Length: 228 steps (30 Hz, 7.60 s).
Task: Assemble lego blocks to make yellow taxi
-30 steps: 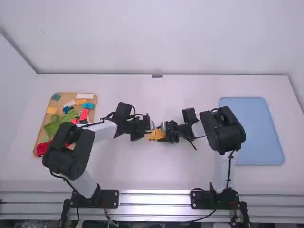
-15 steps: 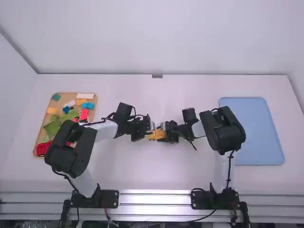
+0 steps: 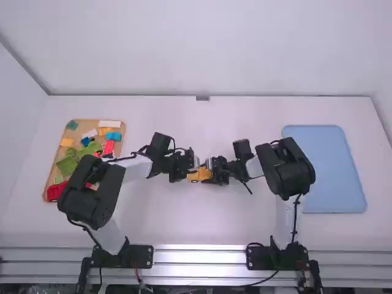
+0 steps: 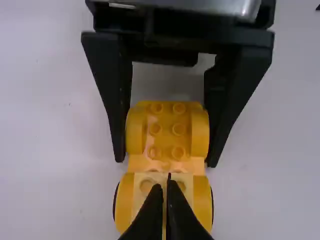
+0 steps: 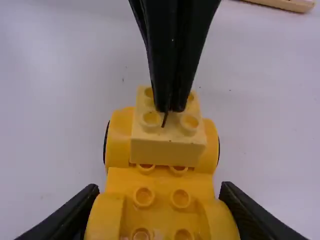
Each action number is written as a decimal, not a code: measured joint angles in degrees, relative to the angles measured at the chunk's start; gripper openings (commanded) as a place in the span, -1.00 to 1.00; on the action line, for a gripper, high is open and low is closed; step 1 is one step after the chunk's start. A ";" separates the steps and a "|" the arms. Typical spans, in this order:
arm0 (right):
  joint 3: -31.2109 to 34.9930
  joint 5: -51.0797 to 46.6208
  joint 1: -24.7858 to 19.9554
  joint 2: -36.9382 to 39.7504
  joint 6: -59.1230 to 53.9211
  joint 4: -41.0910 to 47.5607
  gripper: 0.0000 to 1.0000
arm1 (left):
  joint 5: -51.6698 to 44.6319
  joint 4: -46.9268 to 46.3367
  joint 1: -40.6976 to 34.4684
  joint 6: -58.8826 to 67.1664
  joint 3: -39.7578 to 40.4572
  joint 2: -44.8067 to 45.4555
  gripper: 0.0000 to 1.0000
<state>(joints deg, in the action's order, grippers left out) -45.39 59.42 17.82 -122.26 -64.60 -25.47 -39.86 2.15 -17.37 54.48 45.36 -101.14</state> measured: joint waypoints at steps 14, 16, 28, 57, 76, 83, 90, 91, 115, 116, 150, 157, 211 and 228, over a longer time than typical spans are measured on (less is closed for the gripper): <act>0.00 -0.11 0.17 0.00 0.11 -0.15 0.16 | 0.02 0.61 -0.17 -2.08 0.00 0.00 -0.96; 0.00 -0.13 0.22 0.00 0.09 -0.26 0.17 | 0.07 1.51 -0.17 -2.05 0.00 0.00 -0.96; -0.28 -0.52 1.31 0.00 0.13 -0.44 0.16 | -1.03 5.05 -0.17 -2.23 -1.90 0.00 -0.96; -0.42 -0.42 1.31 -0.04 0.07 -0.50 0.17 | -0.44 -1.40 -0.20 -2.19 1.53 1.73 -0.96; -0.44 -0.66 1.31 -0.20 1.05 -0.70 0.17 | 2.82 -6.99 -0.46 -4.66 3.87 -1.90 -0.96; -0.52 -0.90 1.57 -0.22 1.20 -0.94 0.17 | 4.07 -6.75 -1.03 -6.05 3.89 -1.40 -0.96; -0.52 -0.85 1.42 -0.22 0.96 -1.18 0.16 | 3.06 -8.22 -0.92 -1.55 5.11 -1.57 -0.96; -0.52 -0.85 1.40 -0.22 0.96 -1.29 0.16 | 3.08 -8.46 -0.92 -0.85 5.40 -1.51 -0.96; -0.52 -4.24 1.16 -0.20 8.74 -3.93 0.62 | 17.31 -1.84 -0.90 -13.46 10.14 7.34 0.47; -0.52 -4.24 1.11 -0.22 8.96 -3.85 0.81 | 18.51 -1.97 -0.90 -14.51 10.12 7.34 0.98; -2.75 -10.10 1.42 25.68 34.97 1.44 0.97 | 33.07 -3.85 19.74 -47.95 0.46 26.10 0.98; -17.07 -10.34 6.23 25.66 34.80 17.33 0.97 | 33.75 -7.96 26.27 -51.08 -1.27 37.44 0.98; -46.90 -10.43 18.49 8.41 34.14 31.26 0.96 | 41.99 -44.78 44.74 -74.51 47.36 3.21 0.99; -46.90 -13.51 18.49 8.41 32.87 35.12 0.97 | 41.97 -64.78 50.42 -77.11 86.14 -37.24 0.76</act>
<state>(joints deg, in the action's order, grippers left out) -92.29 45.91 36.32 -113.84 -31.73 9.65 2.11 -62.63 33.06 -22.63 131.50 -138.39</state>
